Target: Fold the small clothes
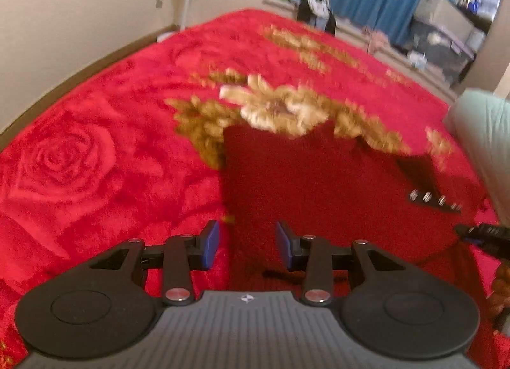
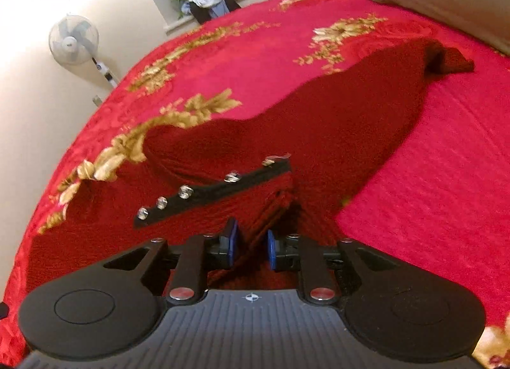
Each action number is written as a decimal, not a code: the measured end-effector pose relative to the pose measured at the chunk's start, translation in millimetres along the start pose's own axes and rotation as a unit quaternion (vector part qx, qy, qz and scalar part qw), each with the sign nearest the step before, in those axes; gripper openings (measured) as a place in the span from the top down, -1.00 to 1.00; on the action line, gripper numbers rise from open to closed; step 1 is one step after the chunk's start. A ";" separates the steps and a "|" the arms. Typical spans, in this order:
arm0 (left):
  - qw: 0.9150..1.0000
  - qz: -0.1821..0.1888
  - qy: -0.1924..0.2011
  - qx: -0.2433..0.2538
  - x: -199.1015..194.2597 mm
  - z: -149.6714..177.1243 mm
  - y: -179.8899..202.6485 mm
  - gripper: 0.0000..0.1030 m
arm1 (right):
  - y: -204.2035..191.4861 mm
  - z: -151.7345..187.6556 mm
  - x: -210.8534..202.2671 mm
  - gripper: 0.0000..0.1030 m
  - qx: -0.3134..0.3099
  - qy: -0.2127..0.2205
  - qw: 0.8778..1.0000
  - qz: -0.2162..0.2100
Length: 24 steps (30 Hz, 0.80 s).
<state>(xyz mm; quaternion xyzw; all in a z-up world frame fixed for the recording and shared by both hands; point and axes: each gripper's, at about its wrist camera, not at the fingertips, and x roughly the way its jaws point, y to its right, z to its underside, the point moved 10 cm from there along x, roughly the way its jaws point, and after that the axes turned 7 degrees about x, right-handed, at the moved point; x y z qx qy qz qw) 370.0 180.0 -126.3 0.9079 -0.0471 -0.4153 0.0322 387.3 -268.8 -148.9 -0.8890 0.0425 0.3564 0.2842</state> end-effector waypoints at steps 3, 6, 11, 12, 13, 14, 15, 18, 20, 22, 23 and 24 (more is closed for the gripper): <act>0.997 -0.050 -0.057 0.030 24.2 21.4 -8.4 0.17 | -2.7 -0.2 6.1 0.62 -0.002 -0.005 1.000 -0.002; 0.996 -0.065 -0.050 0.027 20.3 16.8 -13.0 0.20 | -1.5 -6.5 -6.3 0.61 -0.010 0.019 1.000 -0.010; 1.000 0.001 0.008 0.012 5.4 -3.3 9.3 0.20 | -2.2 -17.5 -16.4 0.61 0.003 0.047 0.998 -0.034; 1.000 0.009 0.007 0.014 6.6 -3.9 13.7 0.20 | -2.7 -19.2 -17.1 0.61 0.005 0.051 0.998 -0.038; 1.000 0.013 0.004 0.017 9.0 -2.5 17.2 0.20 | -3.4 -20.1 -17.8 0.61 0.006 0.054 0.998 -0.042; 1.000 0.013 -0.002 0.021 11.8 -0.9 19.5 0.20 | -3.4 -20.4 -17.4 0.61 0.007 0.055 0.998 -0.043; 1.000 0.009 -0.009 0.027 15.5 2.1 20.4 0.20 | -2.3 -20.2 -16.5 0.61 0.006 0.054 0.998 -0.038; 0.998 -0.008 -0.037 0.043 27.6 12.6 21.5 0.20 | 5.3 -19.8 -12.5 0.61 0.007 0.052 0.999 -0.011; 0.998 -0.013 -0.042 0.046 29.0 17.4 20.2 0.20 | 8.3 -22.3 -14.6 0.61 -0.003 0.056 0.998 -0.001; 0.998 -0.011 -0.038 0.043 27.9 15.5 18.5 0.20 | 8.0 -25.7 -18.5 0.61 -0.019 0.062 0.998 0.004; 0.998 -0.012 -0.037 0.043 27.5 15.0 17.2 0.20 | 7.1 -28.4 -21.1 0.61 -0.024 0.066 0.998 0.004; 0.998 -0.012 -0.036 0.042 27.1 15.0 16.3 0.20 | 6.0 -31.0 -23.5 0.61 -0.027 0.070 0.997 0.004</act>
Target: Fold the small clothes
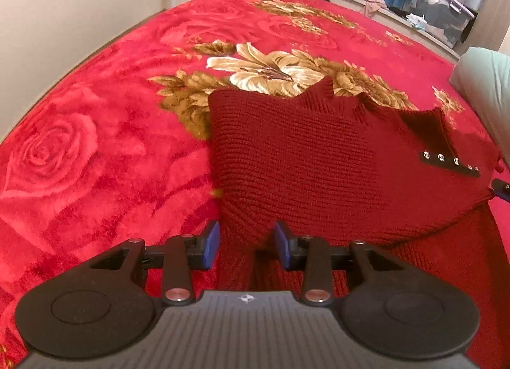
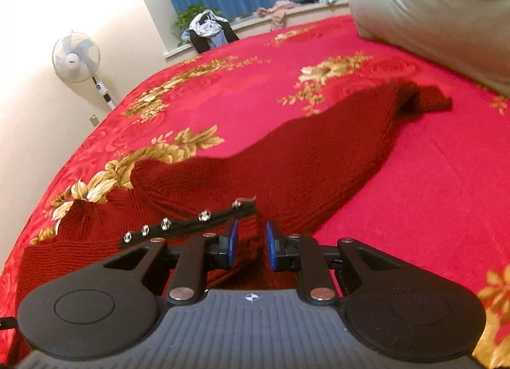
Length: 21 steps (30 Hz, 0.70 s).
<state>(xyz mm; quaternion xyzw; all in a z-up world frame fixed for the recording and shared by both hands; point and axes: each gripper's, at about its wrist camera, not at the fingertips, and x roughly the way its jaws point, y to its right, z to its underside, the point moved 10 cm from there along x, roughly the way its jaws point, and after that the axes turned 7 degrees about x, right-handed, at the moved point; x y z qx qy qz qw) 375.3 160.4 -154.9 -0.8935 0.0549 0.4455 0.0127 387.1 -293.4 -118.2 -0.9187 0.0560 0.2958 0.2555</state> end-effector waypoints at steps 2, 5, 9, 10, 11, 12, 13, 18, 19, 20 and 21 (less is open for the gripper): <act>1.000 -0.001 -0.001 -0.001 -0.1 0.4 -0.5 0.20 | -4.9 -5.5 -4.1 0.61 -0.007 0.010 1.000 -0.003; 1.000 -0.002 -0.001 -0.001 -2.8 -0.3 0.6 0.20 | -18.9 -5.9 -7.1 0.61 -0.022 0.014 0.999 -0.020; 1.000 -0.001 0.002 -0.001 -5.9 -0.5 0.7 0.20 | -32.3 6.1 3.7 0.61 -0.043 -0.004 0.999 -0.028; 1.000 -0.001 0.002 -0.001 -6.2 -0.4 0.4 0.20 | -30.6 12.4 12.7 0.61 -0.048 -0.021 0.998 -0.019; 1.000 -0.002 0.002 -0.001 -6.1 -0.4 0.4 0.20 | -27.2 19.9 21.9 0.61 -0.051 -0.045 0.998 -0.010; 1.000 -0.002 0.002 -0.002 -6.5 -0.4 0.0 0.20 | -22.0 28.7 31.7 0.66 -0.059 -0.072 0.996 0.003; 1.000 -0.002 0.002 -0.003 -7.0 -0.7 -0.6 0.20 | -20.2 31.6 34.6 0.68 -0.073 -0.074 0.995 0.007; 1.000 0.007 0.021 -0.002 -22.0 -11.8 2.8 0.20 | -17.1 18.4 18.9 0.65 -0.076 -0.055 0.995 -0.021; 1.000 0.011 0.028 -0.002 -26.7 -15.2 5.1 0.20 | -13.5 14.9 14.7 0.65 -0.078 -0.049 0.995 -0.023; 0.999 0.015 0.034 -0.002 -30.7 -17.9 7.4 0.20 | -6.6 10.1 11.3 0.65 -0.083 -0.042 0.995 -0.022; 0.999 0.021 0.041 -0.001 -35.3 -20.7 10.6 0.20 | 1.0 5.6 8.5 0.65 -0.085 -0.036 0.996 -0.019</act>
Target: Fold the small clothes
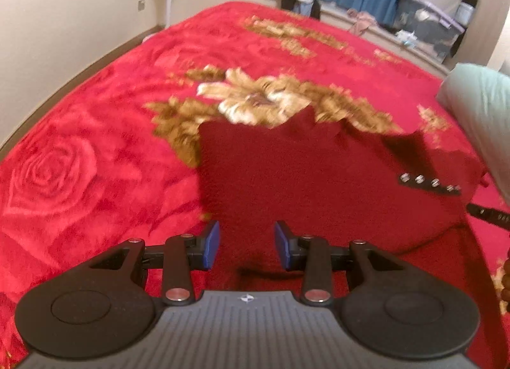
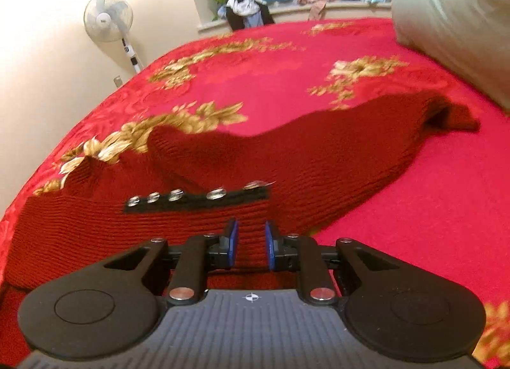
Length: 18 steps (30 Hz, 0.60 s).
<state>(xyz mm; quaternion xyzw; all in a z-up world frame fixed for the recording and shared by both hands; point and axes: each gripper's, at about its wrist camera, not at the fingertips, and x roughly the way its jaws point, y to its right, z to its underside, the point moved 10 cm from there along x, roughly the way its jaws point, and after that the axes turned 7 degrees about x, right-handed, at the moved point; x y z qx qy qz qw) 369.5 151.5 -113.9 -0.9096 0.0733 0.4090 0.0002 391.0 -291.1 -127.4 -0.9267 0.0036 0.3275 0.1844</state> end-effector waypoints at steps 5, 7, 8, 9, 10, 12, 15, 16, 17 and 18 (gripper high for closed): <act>1.000 0.017 0.010 0.017 -6.9 -3.8 17.5 0.20 | 66.2 -22.3 -9.9 0.65 0.030 0.024 0.999 0.035; 0.999 0.016 0.007 0.027 -4.4 -2.1 20.8 0.20 | 95.9 -33.5 -10.5 0.65 0.060 0.034 0.996 0.051; 0.999 0.015 0.006 0.030 -3.3 -1.8 21.5 0.20 | 111.3 -41.2 -10.3 0.65 0.080 0.041 0.994 0.056; 0.999 0.015 0.006 0.031 -2.2 -1.5 21.3 0.20 | 123.7 -46.4 -9.7 0.58 0.096 0.047 0.993 0.056; 0.999 0.014 0.005 0.031 -0.9 -1.5 21.0 0.20 | 133.9 -53.2 -8.7 0.56 0.113 0.056 0.991 0.052; 0.999 0.015 0.005 0.031 0.4 -1.6 20.6 0.20 | 150.1 -65.8 -6.2 0.55 0.143 0.073 0.986 0.036; 0.999 0.020 0.009 0.035 2.0 -2.2 22.4 0.20 | 166.3 -81.5 5.5 0.40 0.179 0.088 0.980 0.018; 0.999 0.020 0.010 0.039 3.1 -2.3 23.7 0.20 | 169.2 -85.4 10.8 0.38 0.185 0.089 0.979 0.018; 0.999 0.020 0.009 0.044 5.0 -2.0 24.5 0.20 | 173.1 -89.7 17.2 0.37 0.188 0.090 0.978 0.022; 0.999 0.018 0.008 0.049 7.3 -0.9 25.7 0.20 | 176.4 -94.4 23.7 0.33 0.191 0.090 0.977 0.026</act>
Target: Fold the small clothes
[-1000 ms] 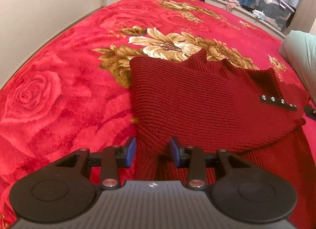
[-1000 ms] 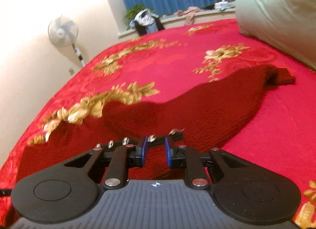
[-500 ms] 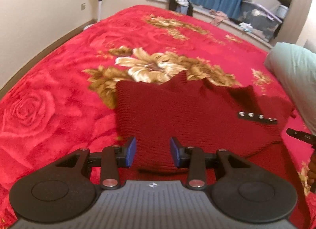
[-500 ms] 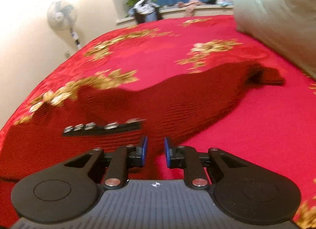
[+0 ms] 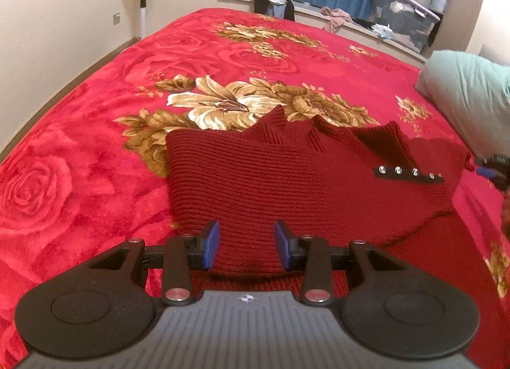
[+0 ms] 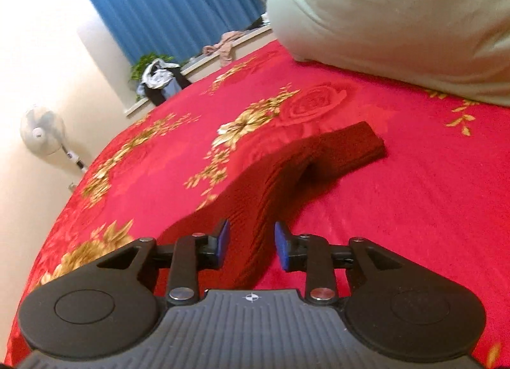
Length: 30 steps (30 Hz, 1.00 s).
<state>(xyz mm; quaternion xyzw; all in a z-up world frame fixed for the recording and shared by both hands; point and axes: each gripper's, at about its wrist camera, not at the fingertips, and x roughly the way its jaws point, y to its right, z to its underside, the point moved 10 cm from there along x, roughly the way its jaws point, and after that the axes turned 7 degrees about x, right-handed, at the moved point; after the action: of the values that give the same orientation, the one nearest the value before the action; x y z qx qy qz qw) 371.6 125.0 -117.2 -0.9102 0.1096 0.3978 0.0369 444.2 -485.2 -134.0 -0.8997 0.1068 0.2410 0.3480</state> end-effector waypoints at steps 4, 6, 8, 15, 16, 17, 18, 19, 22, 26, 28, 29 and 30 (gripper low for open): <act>1.000 -0.005 -0.008 0.021 7.4 5.7 3.2 0.20 | 6.0 -12.8 30.9 0.15 0.021 -0.005 1.000 0.013; 1.000 -0.004 -0.005 0.029 7.6 5.6 3.5 0.20 | 9.2 -18.1 44.9 0.14 0.025 -0.006 0.999 0.024; 0.999 -0.005 -0.001 0.033 7.2 5.7 2.6 0.19 | 12.0 -23.5 55.3 0.14 0.033 -0.005 0.999 0.028; 0.999 -0.007 -0.001 0.038 8.6 4.9 -1.8 0.19 | 22.8 -37.8 77.7 0.13 0.051 -0.002 0.997 0.055; 0.999 -0.007 0.000 0.039 7.9 4.0 -1.8 0.19 | 25.0 -39.8 78.3 0.13 0.055 0.002 0.997 0.062; 0.999 -0.006 0.002 0.040 6.9 3.0 -1.7 0.19 | 27.1 -41.6 79.4 0.13 0.059 0.003 0.996 0.066; 0.999 -0.006 0.005 0.040 5.5 2.0 -2.1 0.19 | 28.5 -43.1 80.6 0.14 0.061 0.003 0.996 0.070; 0.999 -0.006 0.007 0.040 4.3 0.8 -3.0 0.19 | 28.9 -44.1 80.6 0.14 0.061 0.003 0.995 0.074; 0.999 -0.008 0.012 0.038 1.9 -1.3 -6.4 0.19 | 20.4 -47.7 79.3 0.63 0.042 0.008 0.996 0.076; 0.999 -0.014 0.015 0.029 -0.5 -3.2 -14.0 0.19 | -13.6 -64.1 48.5 0.73 -0.036 0.085 0.988 0.121; 0.999 -0.014 0.019 0.022 -3.3 -5.6 -17.4 0.19 | -54.3 -68.8 18.0 0.73 -0.092 0.150 0.976 0.126; 0.999 -0.014 0.022 0.018 -5.0 -7.2 -19.0 0.19 | -85.1 -64.6 -0.1 0.73 -0.132 0.181 0.968 0.114; 0.999 -0.015 0.024 0.014 -6.5 -7.9 -20.3 0.19 | -120.4 -53.7 -19.1 0.73 -0.180 0.208 0.957 0.095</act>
<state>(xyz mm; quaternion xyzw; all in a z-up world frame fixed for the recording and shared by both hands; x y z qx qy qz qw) 377.6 144.7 -107.5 -0.9205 0.1025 0.3733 0.0534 490.4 -432.7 -20.7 -0.9635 0.2161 0.0958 0.1259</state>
